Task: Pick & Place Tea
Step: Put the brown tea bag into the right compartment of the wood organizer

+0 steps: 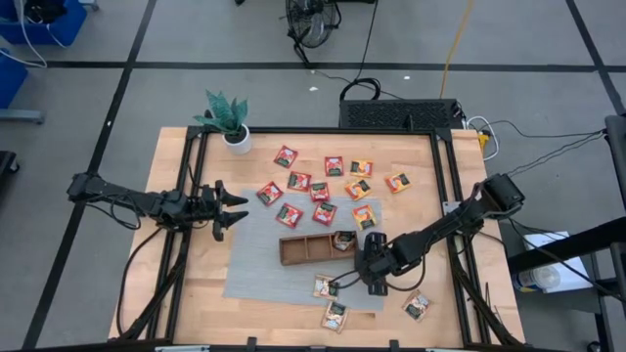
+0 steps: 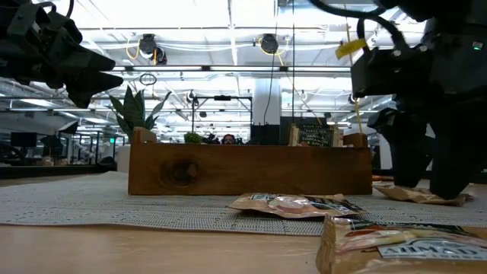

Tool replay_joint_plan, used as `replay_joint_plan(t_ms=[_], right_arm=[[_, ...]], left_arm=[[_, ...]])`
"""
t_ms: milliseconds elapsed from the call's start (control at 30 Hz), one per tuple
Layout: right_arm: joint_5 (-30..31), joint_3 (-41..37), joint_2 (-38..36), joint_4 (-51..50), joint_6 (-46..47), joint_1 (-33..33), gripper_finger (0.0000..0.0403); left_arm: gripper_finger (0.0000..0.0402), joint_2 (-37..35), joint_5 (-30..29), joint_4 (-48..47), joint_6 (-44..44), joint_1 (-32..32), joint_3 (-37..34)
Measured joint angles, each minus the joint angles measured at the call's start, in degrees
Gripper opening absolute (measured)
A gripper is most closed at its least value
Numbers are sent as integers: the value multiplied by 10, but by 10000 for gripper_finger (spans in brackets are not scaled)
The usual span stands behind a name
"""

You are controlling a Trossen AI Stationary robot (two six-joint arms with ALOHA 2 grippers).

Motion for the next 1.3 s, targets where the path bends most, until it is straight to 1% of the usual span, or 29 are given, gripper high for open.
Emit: replay_joint_plan(t_ms=[100,367,433,633,733,800,900,1000,1067,1200,1300], right_arm=[[1,0,-11,-1,0,0,175],[1,-2,-45,-2,-3,0,26],[-3,-3,-55,-4,-10,0,7],[8,-3,-103,-26,-18,5,2],[53,10,-129,-65,-24,5,1],[89,38,-139,-90,-47,4,1],[162,95,-138,-142,-103,6,1],[232,151,-125,-152,-182,9,0],[265,176,-112,-153,-238,7,0],[290,206,-68,-152,-328,-6,0],[291,217,-19,-152,-383,-14,0]], left_arm=[[205,0,0,0,0,0,0],[205,0,0,0,0,0,0],[205,0,0,0,0,0,0],[205,0,0,0,0,0,0],[205,0,0,0,0,0,0],[205,0,0,0,0,0,0],[205,0,0,0,0,0,0],[205,0,0,0,0,0,0],[205,0,0,0,0,0,0],[205,0,0,0,0,0,0],[205,0,0,0,0,0,0]])
